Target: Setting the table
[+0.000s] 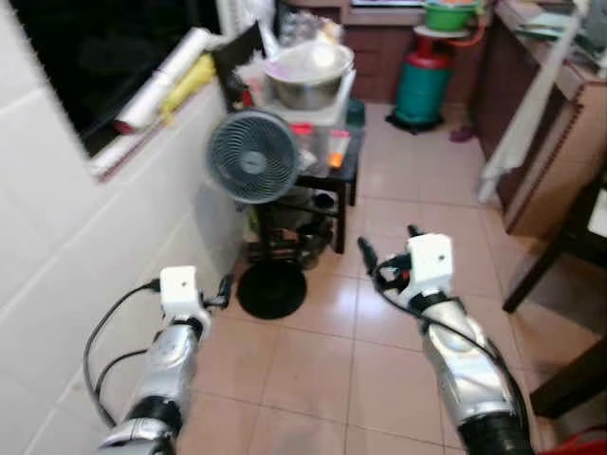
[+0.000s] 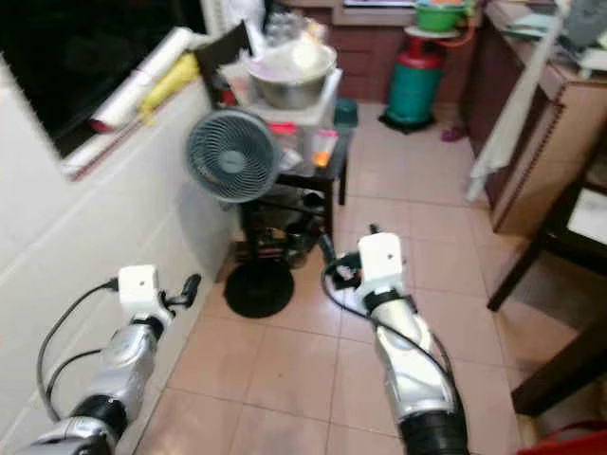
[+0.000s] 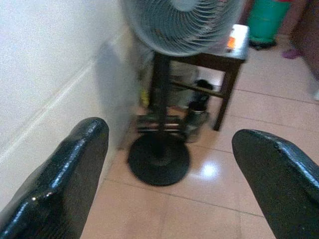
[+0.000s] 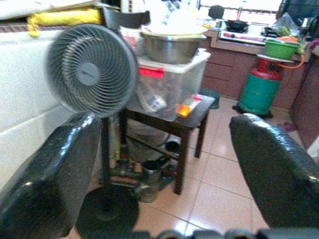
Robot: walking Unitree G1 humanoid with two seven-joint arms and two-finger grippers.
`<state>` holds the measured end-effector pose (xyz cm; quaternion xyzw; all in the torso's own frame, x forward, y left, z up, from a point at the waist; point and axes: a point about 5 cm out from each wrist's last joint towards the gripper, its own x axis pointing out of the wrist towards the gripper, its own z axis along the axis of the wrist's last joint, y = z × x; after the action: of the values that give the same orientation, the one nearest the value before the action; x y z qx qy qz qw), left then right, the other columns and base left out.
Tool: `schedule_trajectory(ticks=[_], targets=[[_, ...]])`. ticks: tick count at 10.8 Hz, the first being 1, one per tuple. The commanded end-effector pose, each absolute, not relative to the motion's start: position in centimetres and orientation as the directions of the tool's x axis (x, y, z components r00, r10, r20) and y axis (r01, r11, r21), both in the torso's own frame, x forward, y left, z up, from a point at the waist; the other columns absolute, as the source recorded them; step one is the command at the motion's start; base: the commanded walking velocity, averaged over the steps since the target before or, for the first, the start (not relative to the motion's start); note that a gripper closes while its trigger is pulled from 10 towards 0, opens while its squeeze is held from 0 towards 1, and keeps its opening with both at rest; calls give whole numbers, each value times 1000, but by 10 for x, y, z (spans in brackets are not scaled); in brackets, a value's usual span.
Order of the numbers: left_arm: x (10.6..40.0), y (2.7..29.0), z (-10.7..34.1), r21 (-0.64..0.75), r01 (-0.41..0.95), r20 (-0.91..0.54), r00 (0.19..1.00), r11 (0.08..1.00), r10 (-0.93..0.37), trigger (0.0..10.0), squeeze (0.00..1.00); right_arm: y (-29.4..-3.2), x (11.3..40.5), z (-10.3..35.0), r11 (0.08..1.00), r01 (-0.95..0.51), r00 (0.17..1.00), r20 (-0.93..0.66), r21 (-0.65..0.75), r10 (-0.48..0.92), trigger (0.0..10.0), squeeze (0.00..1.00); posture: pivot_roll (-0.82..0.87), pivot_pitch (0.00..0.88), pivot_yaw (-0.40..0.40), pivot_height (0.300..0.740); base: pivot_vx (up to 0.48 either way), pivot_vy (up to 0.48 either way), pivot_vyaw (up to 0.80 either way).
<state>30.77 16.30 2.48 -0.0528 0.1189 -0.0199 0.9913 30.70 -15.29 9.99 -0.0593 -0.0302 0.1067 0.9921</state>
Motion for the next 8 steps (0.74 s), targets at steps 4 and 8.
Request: schedule_trajectory(ticks=[4,8], targets=[[306,168,20,-91,16,-276,960,996,-40,10000,0,-160,309,89,977,-166,985,18,-136,169,10000,0,-61,11,38,740,66,60,0],[290,173,-5,-51,6,-442,896,999,-28,10000,0,-177,308,60,983,-128,987,-111,-134,113,10000,0,-56,10,35,740,0,0,0]])
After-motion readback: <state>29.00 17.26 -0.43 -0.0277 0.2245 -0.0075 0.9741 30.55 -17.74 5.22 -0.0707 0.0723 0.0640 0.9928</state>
